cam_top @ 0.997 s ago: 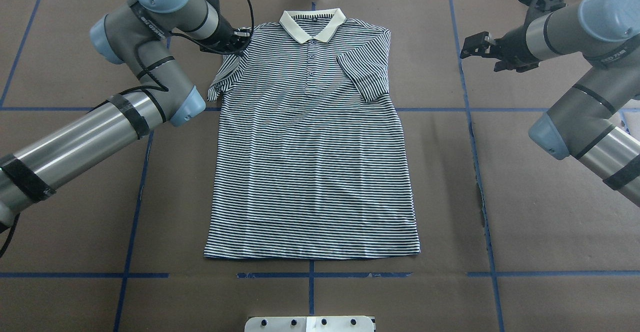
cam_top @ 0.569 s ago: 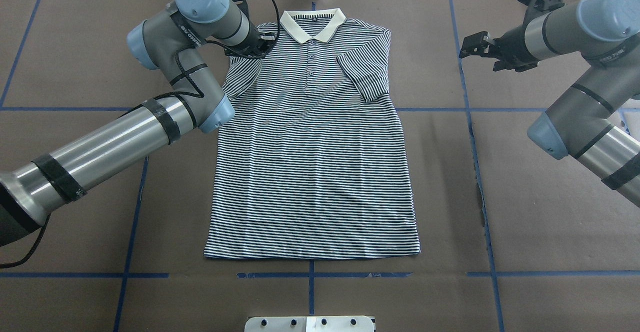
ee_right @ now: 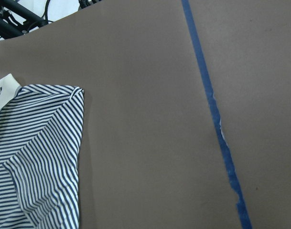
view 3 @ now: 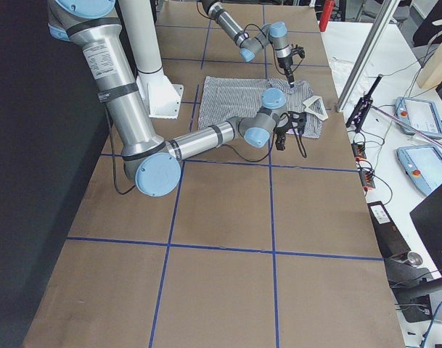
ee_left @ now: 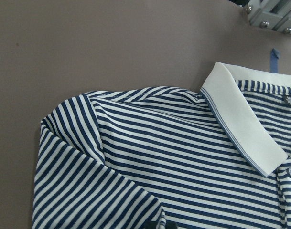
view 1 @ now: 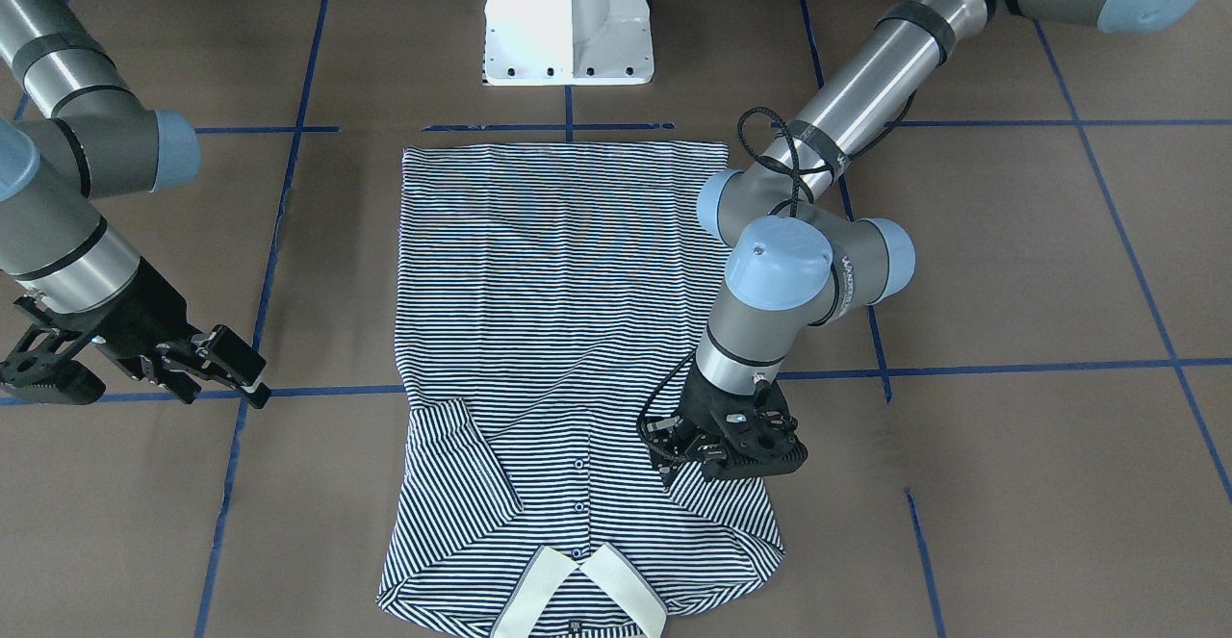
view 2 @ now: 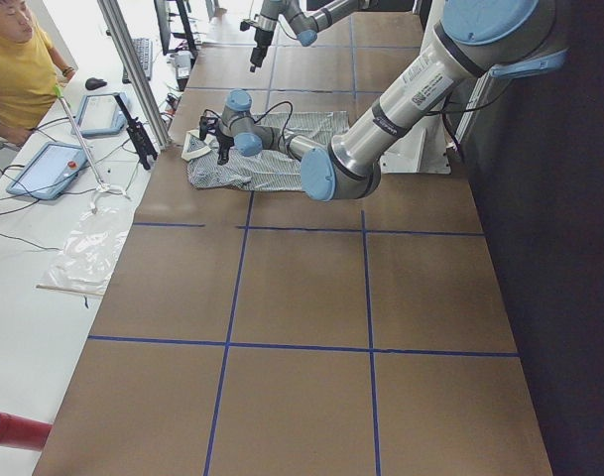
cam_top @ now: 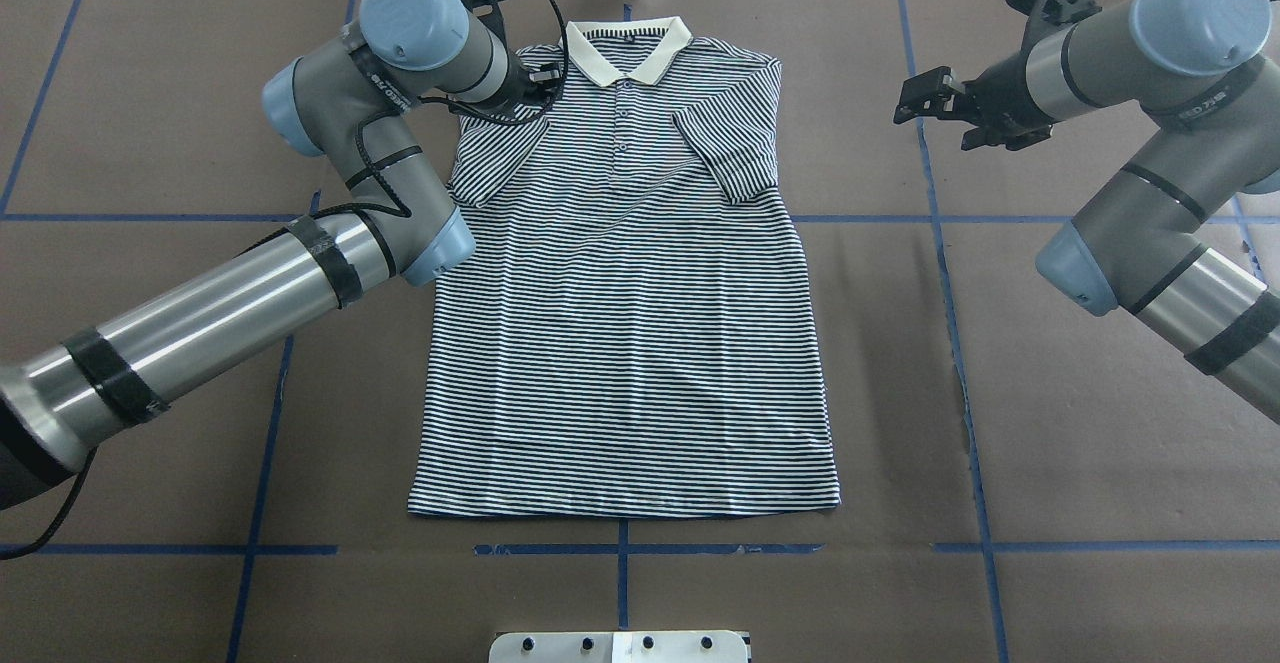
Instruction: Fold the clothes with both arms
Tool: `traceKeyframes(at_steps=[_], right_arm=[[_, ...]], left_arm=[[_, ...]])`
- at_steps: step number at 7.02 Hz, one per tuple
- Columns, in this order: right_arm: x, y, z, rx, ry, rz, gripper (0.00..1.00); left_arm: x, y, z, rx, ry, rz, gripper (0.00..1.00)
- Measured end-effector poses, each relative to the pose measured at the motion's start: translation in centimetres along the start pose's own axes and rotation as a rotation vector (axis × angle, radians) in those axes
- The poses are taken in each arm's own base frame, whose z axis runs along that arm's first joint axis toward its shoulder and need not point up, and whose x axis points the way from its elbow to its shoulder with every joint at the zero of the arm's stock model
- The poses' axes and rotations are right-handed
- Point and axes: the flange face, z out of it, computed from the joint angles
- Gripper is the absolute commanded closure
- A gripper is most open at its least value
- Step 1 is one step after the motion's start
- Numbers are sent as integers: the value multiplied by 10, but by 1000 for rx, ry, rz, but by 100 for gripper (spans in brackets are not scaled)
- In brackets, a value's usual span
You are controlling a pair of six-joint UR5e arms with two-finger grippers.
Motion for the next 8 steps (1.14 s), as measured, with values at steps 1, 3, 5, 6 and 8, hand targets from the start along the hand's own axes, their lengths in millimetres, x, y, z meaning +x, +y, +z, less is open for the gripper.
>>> traceKeyframes(at_steps=[1, 3, 5, 6, 8], right_arm=[[-14, 43, 10, -4, -7, 11, 0], [-42, 183, 33, 20, 9, 68, 11], [-79, 309, 20, 5, 112, 184, 25], [-92, 352, 8, 4, 192, 193, 28], [-95, 397, 1, 27, 270, 253, 30]], left_arm=[[0, 22, -20, -13, 51, -8, 42], [-19, 61, -57, -58, 129, -5, 42], [-37, 74, -67, -75, 139, -4, 39], [-44, 76, -66, -78, 135, -5, 39], [-50, 78, -64, -80, 132, -6, 38]])
